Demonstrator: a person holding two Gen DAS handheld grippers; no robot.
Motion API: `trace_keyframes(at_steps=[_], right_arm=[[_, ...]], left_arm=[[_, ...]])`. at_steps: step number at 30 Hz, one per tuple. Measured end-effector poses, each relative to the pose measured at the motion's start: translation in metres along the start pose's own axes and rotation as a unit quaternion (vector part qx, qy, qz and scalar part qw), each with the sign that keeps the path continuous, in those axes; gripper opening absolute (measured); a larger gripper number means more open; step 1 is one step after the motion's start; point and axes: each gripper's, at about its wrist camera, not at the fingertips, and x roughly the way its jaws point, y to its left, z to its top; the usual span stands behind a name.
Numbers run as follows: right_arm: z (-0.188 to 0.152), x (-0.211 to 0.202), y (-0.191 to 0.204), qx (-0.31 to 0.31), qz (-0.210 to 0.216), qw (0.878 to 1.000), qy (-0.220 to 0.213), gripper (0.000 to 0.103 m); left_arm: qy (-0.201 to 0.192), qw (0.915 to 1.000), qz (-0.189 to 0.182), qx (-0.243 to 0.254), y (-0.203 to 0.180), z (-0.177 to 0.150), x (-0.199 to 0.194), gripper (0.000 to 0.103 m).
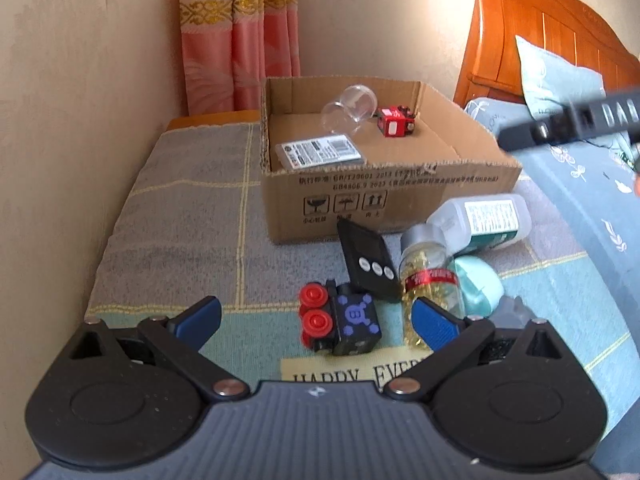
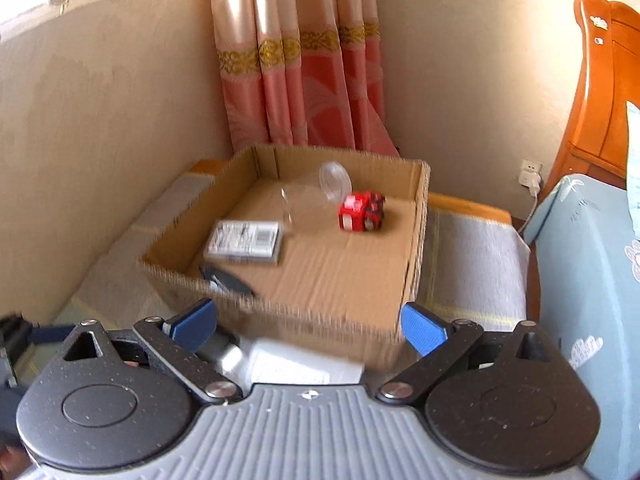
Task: Organize rigid objects
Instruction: 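Move the right tool toward the gray elephant toy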
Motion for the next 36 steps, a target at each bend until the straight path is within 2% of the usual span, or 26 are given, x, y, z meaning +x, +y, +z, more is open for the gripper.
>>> trace_keyframes(at_steps=[4,12,17,25,31,36], right_arm=[[-0.033,0.001,0.012,-0.025,-0.014,0.999,0.015,0.101],[-0.077,0.006,0.039,-0.042,0.018,0.997,0.063,0.101],[-0.088,0.019,0.043,-0.030,0.022,0.996,0.081,0.101],[-0.099,0.019,0.029,-0.022,0.003,0.995,0.094,0.101],[-0.114,0.016,0.017,-0.012,0.019,0.994,0.107,0.103],[-0.130,0.015,0.020,-0.056,0.026,0.991,0.119,0.103]], left_arm=[[0.009,0.9999,0.006,0.009,-0.001,-0.008,0.003,0.101],[0.034,0.9994,0.007,0.002,0.001,-0.023,0.010,0.101],[0.033,0.9994,0.007,0.006,0.000,-0.024,0.007,0.101],[0.036,0.9993,0.004,0.011,-0.003,-0.026,0.008,0.101],[0.042,0.9990,0.001,0.015,-0.003,-0.028,0.011,0.101],[0.053,0.9982,0.001,0.029,-0.005,-0.031,0.017,0.101]])
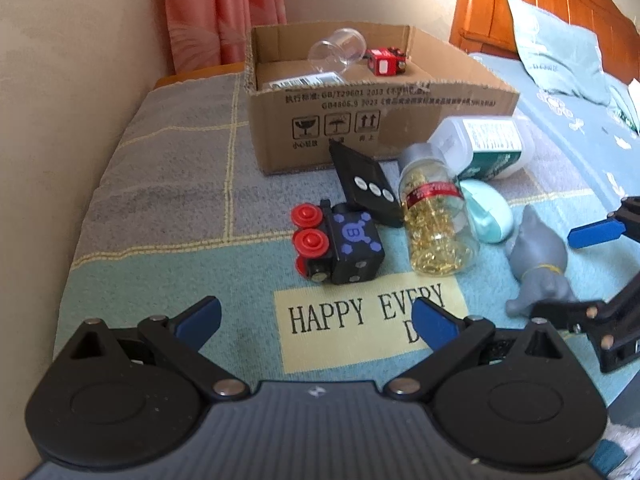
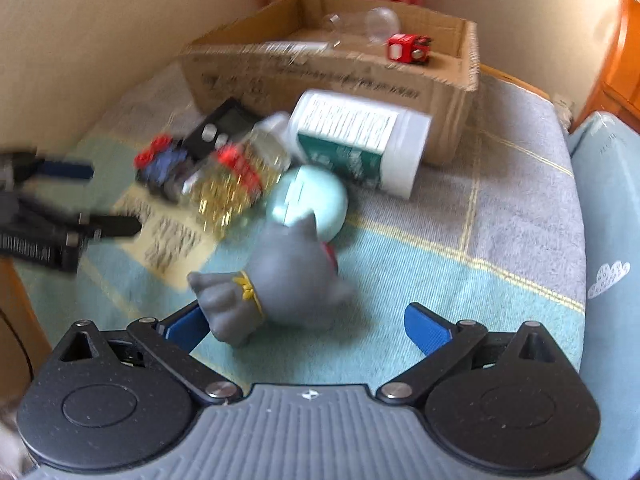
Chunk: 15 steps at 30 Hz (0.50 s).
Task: Organize rigid objects
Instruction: 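Move the right tool toward the gray elephant toy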
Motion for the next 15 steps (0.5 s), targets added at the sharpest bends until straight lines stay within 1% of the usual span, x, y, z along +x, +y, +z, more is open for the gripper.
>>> trace_keyframes(at_steps=[1,4,8,15], right_arm=[[-0.003,0.002,0.002,-0.011,-0.010,1.000,0.004,0.103],[-0.009,0.007,0.003,-0.027,-0.016,0.999,0.005,0.103],[-0.010,0.008,0.003,-0.033,-0.014,0.999,-0.002,0.103],[-0.010,0.009,0.004,-0.048,-0.004,0.999,-0.018,0.103]], left_arm=[[0.001,1.0000,0.001,0.002,0.000,0.000,0.002,0.101],[0.007,1.0000,0.001,-0.001,0.000,-0.001,0.008,0.101],[0.004,1.0000,-0.001,-0.006,0.000,0.003,0.016,0.101],[-0.008,0.9998,0.015,-0.006,0.003,0.009,0.033,0.101]])
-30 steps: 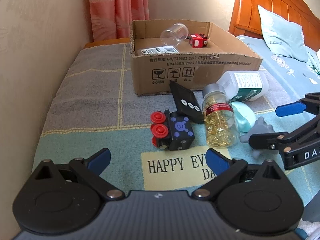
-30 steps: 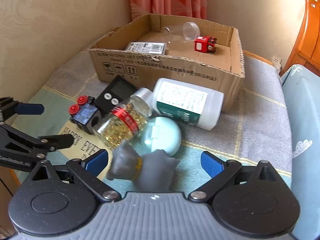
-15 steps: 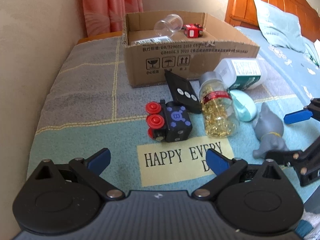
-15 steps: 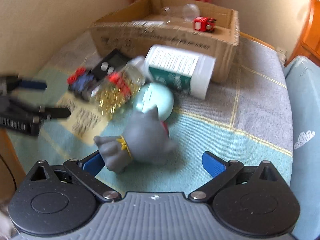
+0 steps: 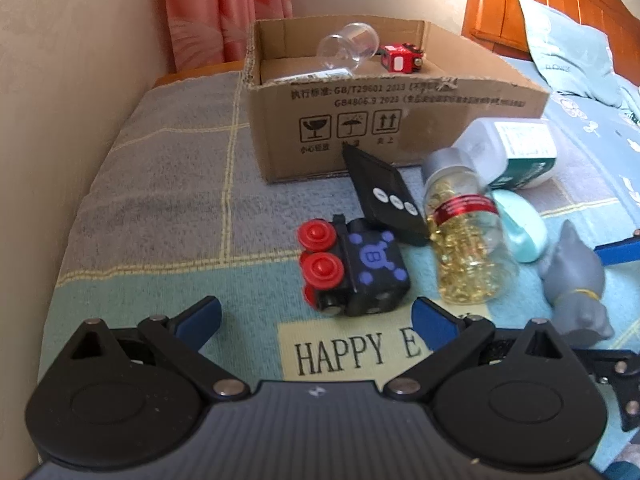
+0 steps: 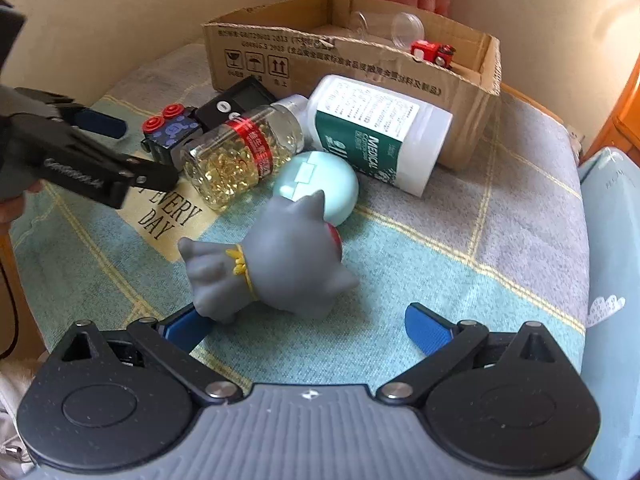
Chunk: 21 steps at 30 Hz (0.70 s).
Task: Organize rigid objects
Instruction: 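Move the right tool toward the gray elephant toy, then close the right tool on the gray elephant toy while the left tool grasps the red-blue toy block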
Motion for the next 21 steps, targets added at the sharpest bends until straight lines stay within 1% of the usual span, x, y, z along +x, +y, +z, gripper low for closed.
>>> trace_keyframes(at_steps=[3,6,10,11,12,14,15,17,19,21], right_arm=[[0.001,0.000,0.001,-0.005,0.003,1.000,-0.005,0.103],[0.002,0.000,0.002,-0.009,0.006,1.000,-0.006,0.103],[0.003,0.001,0.001,-0.017,0.012,1.000,-0.008,0.103],[0.004,0.001,0.001,-0.018,0.013,1.000,-0.009,0.103],[0.004,0.001,0.001,-0.019,0.014,1.000,-0.011,0.103],[0.003,0.001,0.001,-0.020,0.014,1.000,-0.013,0.103],[0.002,0.000,0.002,-0.020,0.014,1.000,-0.014,0.103],[0.002,0.000,0.001,-0.020,0.014,1.000,-0.016,0.103],[0.001,0.000,0.002,-0.022,0.015,0.999,-0.017,0.103],[0.001,0.000,0.002,-0.026,0.018,0.999,-0.017,0.103]], left_arm=[[-0.004,0.9999,0.002,-0.014,0.007,-0.002,0.002,0.101],[-0.004,0.9995,0.017,-0.025,0.018,-0.005,0.001,0.102],[-0.010,0.9996,0.025,-0.003,0.018,-0.005,-0.001,0.101],[-0.013,0.9997,0.020,0.001,0.017,-0.005,0.000,0.100],[-0.015,0.9998,0.013,0.002,0.016,-0.003,0.000,0.096],[-0.015,0.9999,-0.003,-0.008,0.016,0.000,0.001,0.083],[-0.017,0.9998,-0.008,-0.012,0.015,0.002,0.001,0.081],[-0.023,0.9997,-0.007,-0.011,0.011,0.004,0.001,0.068],[-0.028,0.9995,-0.008,-0.011,0.008,0.006,0.002,0.061],[-0.029,0.9995,-0.007,-0.012,0.006,0.006,0.002,0.061]])
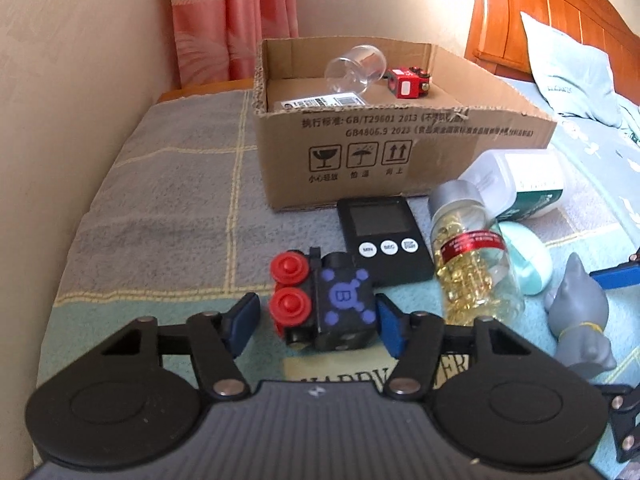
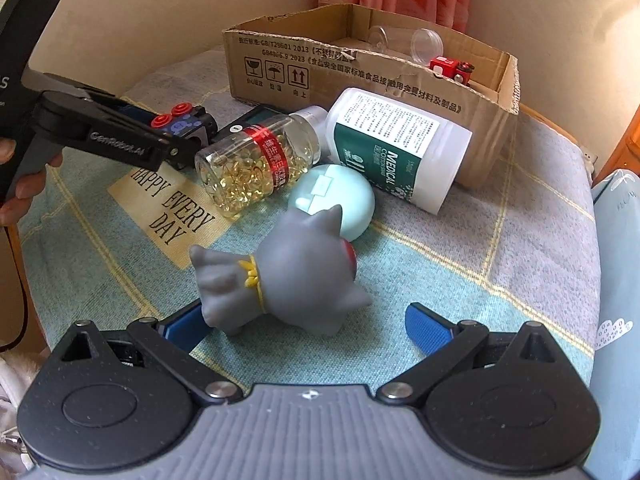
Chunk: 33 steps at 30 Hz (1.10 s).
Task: Organize rigid objects
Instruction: 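Close the right tool on the gray elephant toy while the left tool grasps the red-blue toy block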
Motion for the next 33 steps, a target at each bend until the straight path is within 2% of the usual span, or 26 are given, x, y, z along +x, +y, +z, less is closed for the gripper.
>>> trace_keyframes(at_steps=[9,15,20,33], right_arm=[[0.008,0.005,0.004,-0.026,0.017,1.000,0.000,0.102],[0.014,0.002,0.008,-0.034,0.019,0.999,-0.008,0.084],[0.013,0.000,0.012,-0.053,0.007,0.998,-0.013,0.083],[0.017,-0.003,0.007,-0.047,0.018,0.999,-0.013,0.083]], left_arm=[[0.000,1.0000,-0.002,-0.001,0.001,-0.001,0.000,0.061],[0.002,1.0000,0.001,-0.005,0.000,0.000,0.000,0.061],[0.006,0.9999,0.006,-0.007,-0.003,0.002,0.001,0.061],[0.010,0.9999,0.007,-0.008,-0.006,0.005,0.002,0.061]])
